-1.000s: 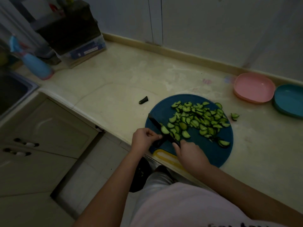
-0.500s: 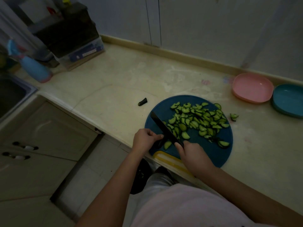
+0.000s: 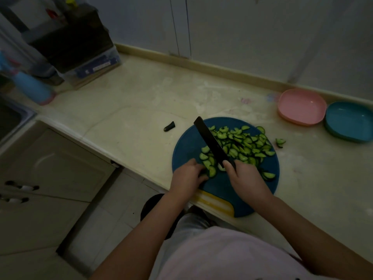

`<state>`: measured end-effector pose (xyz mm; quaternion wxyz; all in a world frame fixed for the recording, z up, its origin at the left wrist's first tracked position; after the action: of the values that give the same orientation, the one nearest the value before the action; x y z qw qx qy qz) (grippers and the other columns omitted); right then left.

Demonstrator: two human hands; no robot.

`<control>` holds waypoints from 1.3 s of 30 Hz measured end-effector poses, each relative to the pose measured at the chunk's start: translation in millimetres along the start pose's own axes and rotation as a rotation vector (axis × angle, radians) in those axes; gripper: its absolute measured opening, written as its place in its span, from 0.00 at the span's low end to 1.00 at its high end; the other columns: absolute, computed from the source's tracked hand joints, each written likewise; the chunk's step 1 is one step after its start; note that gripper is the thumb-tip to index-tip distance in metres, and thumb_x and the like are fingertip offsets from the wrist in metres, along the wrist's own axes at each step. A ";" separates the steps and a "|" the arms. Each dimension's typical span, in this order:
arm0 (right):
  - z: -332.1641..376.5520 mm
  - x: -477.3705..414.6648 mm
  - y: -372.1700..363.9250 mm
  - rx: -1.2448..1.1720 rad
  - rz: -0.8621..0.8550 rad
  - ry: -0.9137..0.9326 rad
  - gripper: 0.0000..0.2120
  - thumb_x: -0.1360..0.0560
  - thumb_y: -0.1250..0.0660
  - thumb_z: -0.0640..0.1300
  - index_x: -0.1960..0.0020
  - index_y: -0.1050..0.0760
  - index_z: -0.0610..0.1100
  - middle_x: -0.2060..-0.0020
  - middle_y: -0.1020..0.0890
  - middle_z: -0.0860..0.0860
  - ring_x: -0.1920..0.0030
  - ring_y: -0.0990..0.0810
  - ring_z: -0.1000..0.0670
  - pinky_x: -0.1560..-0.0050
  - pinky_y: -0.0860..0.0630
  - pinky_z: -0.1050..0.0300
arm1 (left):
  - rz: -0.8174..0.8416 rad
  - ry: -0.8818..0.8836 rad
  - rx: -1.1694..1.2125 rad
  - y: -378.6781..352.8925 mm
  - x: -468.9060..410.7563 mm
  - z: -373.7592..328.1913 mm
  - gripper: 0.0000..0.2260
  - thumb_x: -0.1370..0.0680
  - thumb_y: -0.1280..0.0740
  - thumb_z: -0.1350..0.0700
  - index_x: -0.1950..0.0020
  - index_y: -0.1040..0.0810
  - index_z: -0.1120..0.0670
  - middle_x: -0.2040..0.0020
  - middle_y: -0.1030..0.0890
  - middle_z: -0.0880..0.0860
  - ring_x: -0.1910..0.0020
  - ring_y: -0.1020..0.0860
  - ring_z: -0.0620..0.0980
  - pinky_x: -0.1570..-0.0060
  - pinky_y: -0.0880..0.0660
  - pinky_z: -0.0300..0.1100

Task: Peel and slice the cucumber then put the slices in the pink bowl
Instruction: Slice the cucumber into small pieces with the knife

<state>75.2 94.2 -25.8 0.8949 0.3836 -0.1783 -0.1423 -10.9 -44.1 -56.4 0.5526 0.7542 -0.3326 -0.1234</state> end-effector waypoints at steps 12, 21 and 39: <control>-8.5 1.0 11.4 -0.005 -0.019 -0.047 0.19 0.20 0.47 0.53 0.60 0.29 0.42 0.72 0.27 0.50 0.72 0.29 0.55 0.75 0.40 0.63 | 0.371 -0.173 -0.265 12.5 -23.5 -17.5 0.09 0.27 0.32 0.57 0.49 0.20 0.58 0.49 0.21 0.56 0.51 0.23 0.55 0.57 0.29 0.45; -8.4 -2.3 20.8 -0.028 -0.023 -0.071 0.19 0.20 0.47 0.53 0.60 0.28 0.43 0.71 0.27 0.50 0.70 0.28 0.53 0.73 0.37 0.59 | 0.028 0.151 0.428 23.4 -40.7 -6.5 0.07 0.27 0.28 0.55 0.52 0.20 0.55 0.59 0.20 0.50 0.61 0.22 0.46 0.61 0.26 0.36; -0.8 12.7 -40.9 0.243 0.204 0.037 0.18 0.19 0.49 0.56 0.61 0.36 0.45 0.71 0.34 0.52 0.67 0.32 0.50 0.74 0.44 0.60 | -0.064 0.488 0.644 1.3 3.2 44.9 0.10 0.32 0.24 0.50 0.63 0.21 0.54 0.66 0.21 0.46 0.67 0.24 0.42 0.75 0.33 0.27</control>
<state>82.1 62.6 -53.8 0.8547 0.4716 -0.2159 -0.0208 -33.8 -80.0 -70.8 0.3468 0.9058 -0.1896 0.1525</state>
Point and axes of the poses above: each hand's wrist, its own x-axis away from the middle knuckle, its own y-axis out of the back of the hand, z = x × y, the point moved 3 cm from there along -x, towards the middle knuckle
